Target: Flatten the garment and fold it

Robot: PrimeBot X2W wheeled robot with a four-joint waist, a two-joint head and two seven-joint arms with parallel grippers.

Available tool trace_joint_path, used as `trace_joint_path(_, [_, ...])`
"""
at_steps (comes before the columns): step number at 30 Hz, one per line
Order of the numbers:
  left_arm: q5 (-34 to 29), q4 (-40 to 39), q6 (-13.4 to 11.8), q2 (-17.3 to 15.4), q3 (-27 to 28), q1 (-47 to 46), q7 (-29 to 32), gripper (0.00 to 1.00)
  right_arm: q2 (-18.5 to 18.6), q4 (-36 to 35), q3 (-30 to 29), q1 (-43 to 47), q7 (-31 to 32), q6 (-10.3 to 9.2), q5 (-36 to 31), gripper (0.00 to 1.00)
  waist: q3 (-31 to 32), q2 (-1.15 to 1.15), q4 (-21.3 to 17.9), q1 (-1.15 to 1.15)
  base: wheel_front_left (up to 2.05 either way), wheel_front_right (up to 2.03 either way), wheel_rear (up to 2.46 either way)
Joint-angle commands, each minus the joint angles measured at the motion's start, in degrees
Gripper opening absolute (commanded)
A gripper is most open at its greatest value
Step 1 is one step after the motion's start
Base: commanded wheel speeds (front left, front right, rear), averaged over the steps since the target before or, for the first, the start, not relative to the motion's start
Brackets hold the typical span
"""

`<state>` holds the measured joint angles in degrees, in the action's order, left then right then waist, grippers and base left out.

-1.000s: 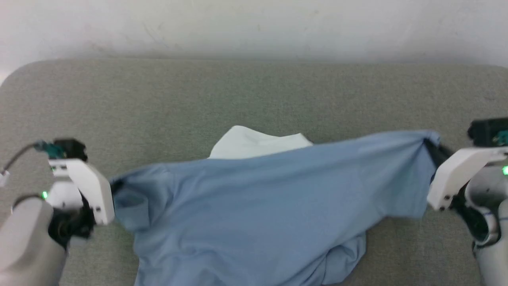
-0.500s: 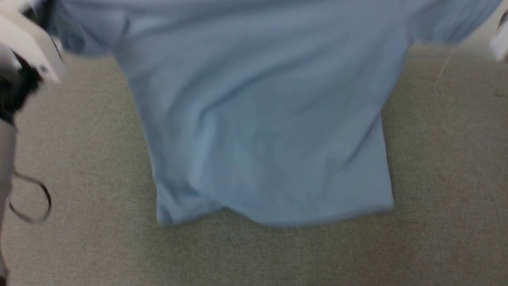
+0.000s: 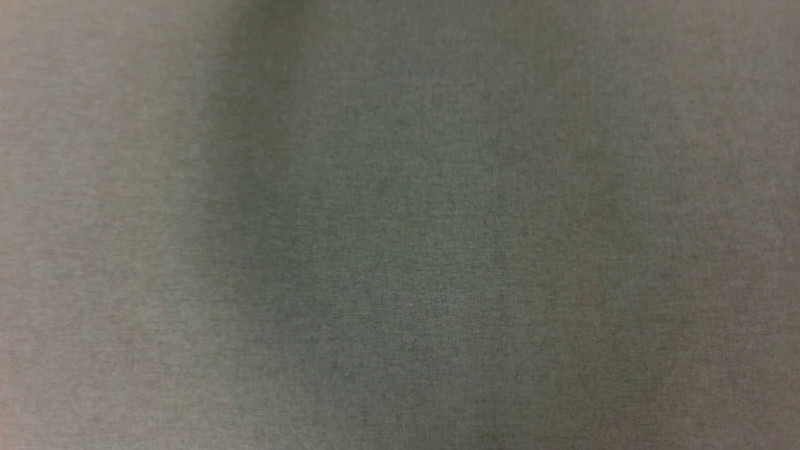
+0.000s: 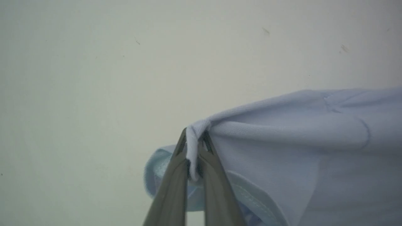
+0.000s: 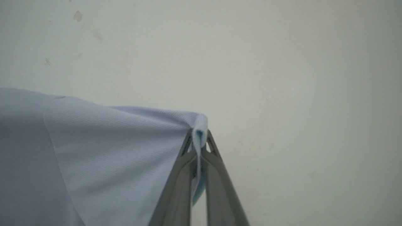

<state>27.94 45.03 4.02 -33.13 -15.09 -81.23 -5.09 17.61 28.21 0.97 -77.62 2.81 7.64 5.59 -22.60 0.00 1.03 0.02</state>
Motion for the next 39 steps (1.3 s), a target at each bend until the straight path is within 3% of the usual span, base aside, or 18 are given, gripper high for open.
trace_joint_path(1, [-0.20,1.85,0.47,-0.01,-0.25,-0.64,-0.53,0.00,0.11,1.86,0.28,-0.49,-0.73,-0.15,0.06,0.00,-3.10,0.00,-1.13,-0.02,0.00,0.00,0.00])
trace_joint_path(8, [1.81,8.47,2.62,2.24,-1.76,1.03,-2.88,0.00,-1.59,9.12,3.89,2.67,-3.84,-0.15,2.69,0.00,-4.21,0.00,-1.11,-0.02,0.00,0.00,0.00])
trace_joint_path(14, [4.09,10.39,3.31,3.99,-3.39,8.91,-5.87,0.00,-1.64,10.43,6.80,10.73,-7.58,-0.15,6.25,0.00,-1.09,0.00,-0.56,-0.02,0.00,0.00,0.00])
trace_joint_path(18, [4.97,9.34,2.68,3.85,-3.23,17.72,-7.92,0.00,-0.95,6.21,7.33,20.93,-8.92,-0.15,9.33,0.00,3.14,0.00,-0.30,-0.02,0.00,0.00,0.00])
trace_joint_path(23, [6.01,3.98,0.45,5.31,-3.39,34.07,-9.05,0.00,-0.52,-4.68,5.12,37.84,-7.52,-0.15,10.96,0.00,9.40,0.00,-0.20,-0.02,0.00,0.00,0.00])
trace_joint_path(30, [8.98,-11.94,-6.58,5.76,-2.48,58.84,-7.21,0.00,-4.01,-24.95,-0.91,63.20,0.38,-0.15,10.45,0.00,15.54,0.00,-0.88,-0.02,0.00,0.00,0.00])
trace_joint_path(35, [10.90,-28.12,-13.90,3.55,-0.67,74.48,-2.92,0.00,-7.47,-36.93,-4.12,77.64,7.23,-0.15,9.40,0.00,17.62,0.00,-1.36,-0.02,0.00,0.00,0.00])
trace_joint_path(39, [11.56,-39.41,-20.02,1.49,0.63,85.15,1.06,0.00,-10.23,-42.40,-5.70,87.35,11.57,-0.15,9.13,0.00,18.70,0.00,-1.06,-0.02,0.00,0.00,0.00])
